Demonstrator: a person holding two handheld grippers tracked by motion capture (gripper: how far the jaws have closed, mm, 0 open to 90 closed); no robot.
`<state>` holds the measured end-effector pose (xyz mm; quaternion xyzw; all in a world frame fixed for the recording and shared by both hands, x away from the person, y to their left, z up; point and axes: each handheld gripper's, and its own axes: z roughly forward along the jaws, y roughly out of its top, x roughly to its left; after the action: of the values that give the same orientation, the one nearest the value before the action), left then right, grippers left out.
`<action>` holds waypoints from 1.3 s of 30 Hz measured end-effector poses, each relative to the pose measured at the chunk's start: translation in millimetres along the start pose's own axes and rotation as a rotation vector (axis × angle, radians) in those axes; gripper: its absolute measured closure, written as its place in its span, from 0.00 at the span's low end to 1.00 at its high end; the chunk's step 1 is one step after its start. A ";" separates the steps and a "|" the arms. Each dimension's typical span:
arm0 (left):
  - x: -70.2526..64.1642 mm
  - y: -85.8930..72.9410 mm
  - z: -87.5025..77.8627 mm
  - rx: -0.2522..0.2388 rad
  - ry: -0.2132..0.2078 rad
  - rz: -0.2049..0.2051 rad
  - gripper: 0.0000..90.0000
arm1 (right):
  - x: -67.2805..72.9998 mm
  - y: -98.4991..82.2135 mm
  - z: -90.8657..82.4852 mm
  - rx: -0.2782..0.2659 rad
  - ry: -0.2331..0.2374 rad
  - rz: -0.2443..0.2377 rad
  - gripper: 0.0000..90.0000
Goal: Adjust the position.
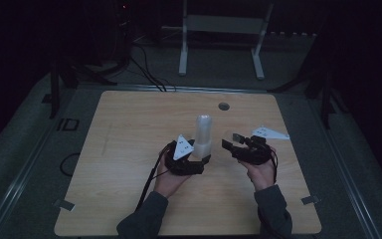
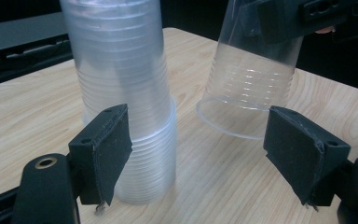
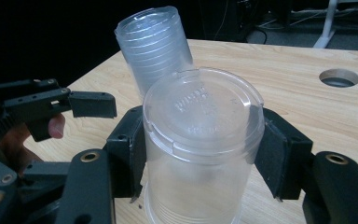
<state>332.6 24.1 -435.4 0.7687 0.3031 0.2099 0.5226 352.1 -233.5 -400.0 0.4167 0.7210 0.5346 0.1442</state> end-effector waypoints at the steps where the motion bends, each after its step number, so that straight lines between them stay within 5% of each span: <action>1: -0.4 0.1 0.4 0.000 0.000 0.001 0.25 | -0.3 -0.5 -0.1 0.001 0.002 0.004 0.45; 39: -25.0 3.8 22.8 0.004 -0.035 0.046 0.25 | -1.3 -15.1 5.0 -0.041 0.099 0.182 0.45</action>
<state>330.0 -9.4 -440.4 0.7800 0.2766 0.2078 0.5215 349.5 -232.5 -415.7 0.4503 0.6753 0.5802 0.0678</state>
